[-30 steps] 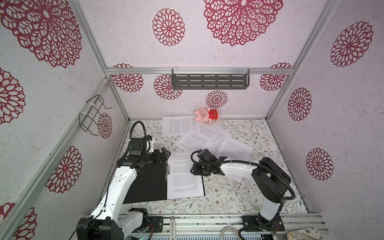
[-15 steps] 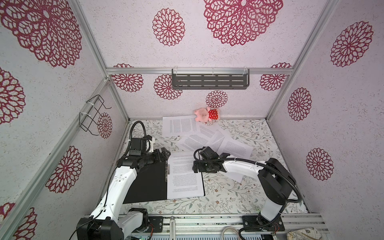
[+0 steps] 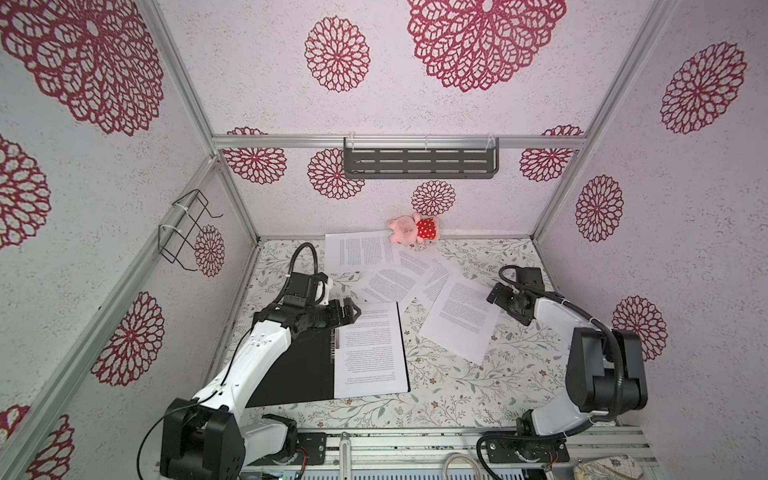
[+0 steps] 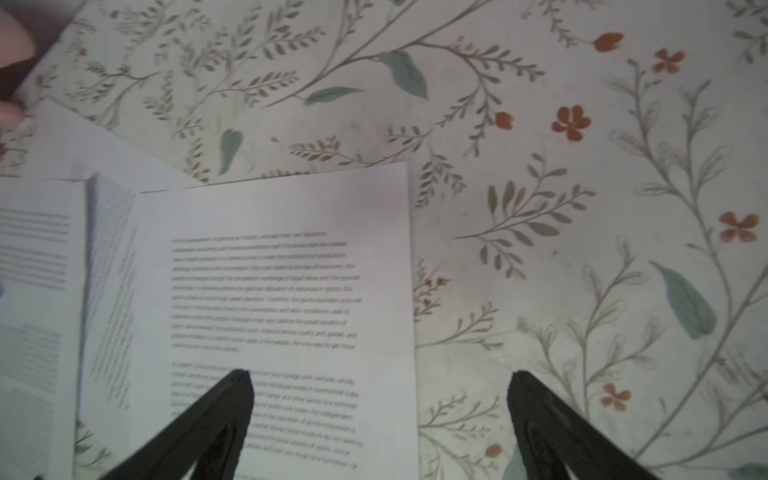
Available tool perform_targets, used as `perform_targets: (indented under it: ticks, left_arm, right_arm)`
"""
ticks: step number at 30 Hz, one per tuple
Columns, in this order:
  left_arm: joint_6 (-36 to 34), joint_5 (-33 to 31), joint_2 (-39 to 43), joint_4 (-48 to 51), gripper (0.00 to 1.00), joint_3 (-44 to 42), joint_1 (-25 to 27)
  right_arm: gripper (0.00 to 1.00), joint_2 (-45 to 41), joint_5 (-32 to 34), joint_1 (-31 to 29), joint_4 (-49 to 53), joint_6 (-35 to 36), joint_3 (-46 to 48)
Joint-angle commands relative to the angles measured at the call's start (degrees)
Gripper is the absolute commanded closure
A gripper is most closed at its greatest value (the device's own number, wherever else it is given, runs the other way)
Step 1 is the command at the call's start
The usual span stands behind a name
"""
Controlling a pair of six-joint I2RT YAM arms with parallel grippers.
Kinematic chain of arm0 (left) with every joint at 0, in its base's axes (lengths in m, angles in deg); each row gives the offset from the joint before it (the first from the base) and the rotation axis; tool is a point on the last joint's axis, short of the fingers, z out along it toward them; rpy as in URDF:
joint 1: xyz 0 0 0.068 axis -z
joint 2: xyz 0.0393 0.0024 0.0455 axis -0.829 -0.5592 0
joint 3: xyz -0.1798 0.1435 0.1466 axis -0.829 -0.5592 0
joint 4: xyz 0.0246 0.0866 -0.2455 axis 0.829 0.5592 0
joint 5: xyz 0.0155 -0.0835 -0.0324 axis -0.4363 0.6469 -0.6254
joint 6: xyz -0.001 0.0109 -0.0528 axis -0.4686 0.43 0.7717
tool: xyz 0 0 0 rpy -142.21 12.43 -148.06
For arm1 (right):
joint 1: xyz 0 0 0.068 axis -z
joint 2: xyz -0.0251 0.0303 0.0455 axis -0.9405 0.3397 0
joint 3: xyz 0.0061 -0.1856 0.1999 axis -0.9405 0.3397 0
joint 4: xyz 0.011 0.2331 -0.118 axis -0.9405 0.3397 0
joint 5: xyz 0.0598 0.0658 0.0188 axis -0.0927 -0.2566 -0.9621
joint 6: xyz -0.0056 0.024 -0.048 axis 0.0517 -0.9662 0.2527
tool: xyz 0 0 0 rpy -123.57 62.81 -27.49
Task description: Put the files into the folder
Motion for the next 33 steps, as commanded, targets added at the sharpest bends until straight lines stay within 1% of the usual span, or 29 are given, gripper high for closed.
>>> perform_targets:
  ticks: [1,5,9,13,16,20,25,32,33]
  left_arm:
    - [3.16,-0.64,-3.11,-4.86,0.01,3.31,5.76]
    - [4.62,-2.14,-10.31,-6.56,0.01,8.13,12.75]
    - [5.35,-1.44,-17.46,-7.45,0.01,13.26,17.06]
    - [5.58,-0.75,-23.5,-7.67,0.01,18.02,19.98]
    - [5.83,0.03,-26.95,-7.98,0.01,20.64,21.09]
    - [6.11,1.23,-30.71,-8.59,0.01,23.17,21.81]
    - [5.59,2.21,-34.52,-7.66,0.01,26.64,22.49]
    - [5.27,3.75,-38.59,-7.54,0.01,29.74,24.38]
    - [5.24,3.96,-40.98,-7.54,0.01,30.0,24.74]
  right_arm:
    - [0.01,3.84,-2.12,1.97,-4.46,2.49,-2.42]
    - [0.01,9.77,-4.06,3.02,-5.78,3.93,-6.72]
    - [0.01,14.96,-7.02,3.12,-5.23,5.28,-11.52]
    - [0.02,18.75,-13.69,2.99,-5.81,5.46,-14.02]
    - [0.03,20.82,-18.23,2.19,-5.67,6.05,-14.74]
    - [0.04,23.21,-20.89,-0.52,-2.42,8.9,-16.62]
    - [0.05,22.08,-20.15,-3.13,-1.14,10.26,-14.59]
    - [0.05,15.95,-20.33,-6.41,-1.24,11.62,-8.77]
    - [0.05,15.22,-20.85,-6.39,-1.81,11.24,-7.86]
